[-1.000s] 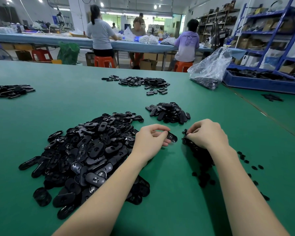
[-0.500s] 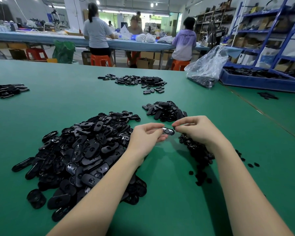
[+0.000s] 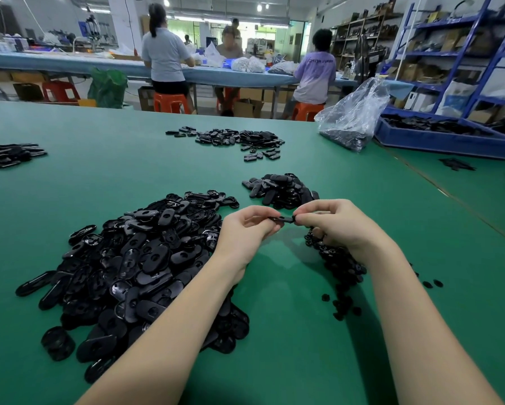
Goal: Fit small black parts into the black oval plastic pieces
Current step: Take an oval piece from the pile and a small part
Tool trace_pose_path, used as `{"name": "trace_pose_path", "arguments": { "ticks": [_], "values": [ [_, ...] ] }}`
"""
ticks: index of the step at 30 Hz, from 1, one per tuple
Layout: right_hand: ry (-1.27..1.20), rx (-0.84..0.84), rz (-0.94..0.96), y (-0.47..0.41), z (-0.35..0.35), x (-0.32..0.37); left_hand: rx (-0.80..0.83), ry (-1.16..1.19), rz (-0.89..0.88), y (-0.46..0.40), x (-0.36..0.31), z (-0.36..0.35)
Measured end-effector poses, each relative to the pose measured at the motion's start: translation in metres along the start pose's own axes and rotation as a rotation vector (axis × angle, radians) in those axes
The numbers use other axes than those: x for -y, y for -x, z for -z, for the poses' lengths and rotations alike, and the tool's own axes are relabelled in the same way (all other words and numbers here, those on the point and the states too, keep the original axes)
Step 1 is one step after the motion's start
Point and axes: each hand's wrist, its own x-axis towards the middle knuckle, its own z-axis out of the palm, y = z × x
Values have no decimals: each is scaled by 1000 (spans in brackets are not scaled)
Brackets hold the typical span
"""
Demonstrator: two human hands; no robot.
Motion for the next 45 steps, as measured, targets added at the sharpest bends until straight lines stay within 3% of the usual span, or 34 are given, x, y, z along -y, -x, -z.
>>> {"name": "trace_pose_path", "arguments": {
  "ticks": [7,10,21,24,34,45],
  "values": [
    [0,36,30,3,-2,3,40,-22,-22,0,-1,1],
    [34,20,39,2,-3,4,38,87,-3,0,-1,0],
    [79,-98,55,-4,-6,1,127,40,25,1,-3,-1],
    [37,-89,94,-4,-9,2,158,136,76,1,-4,-2],
    [-83,-40,73,-2,-12,6,48,167,98,-2,-5,1],
    [-30,-64,2,-2,-13,8,73,195,67,1,-6,1]
  ]
}}
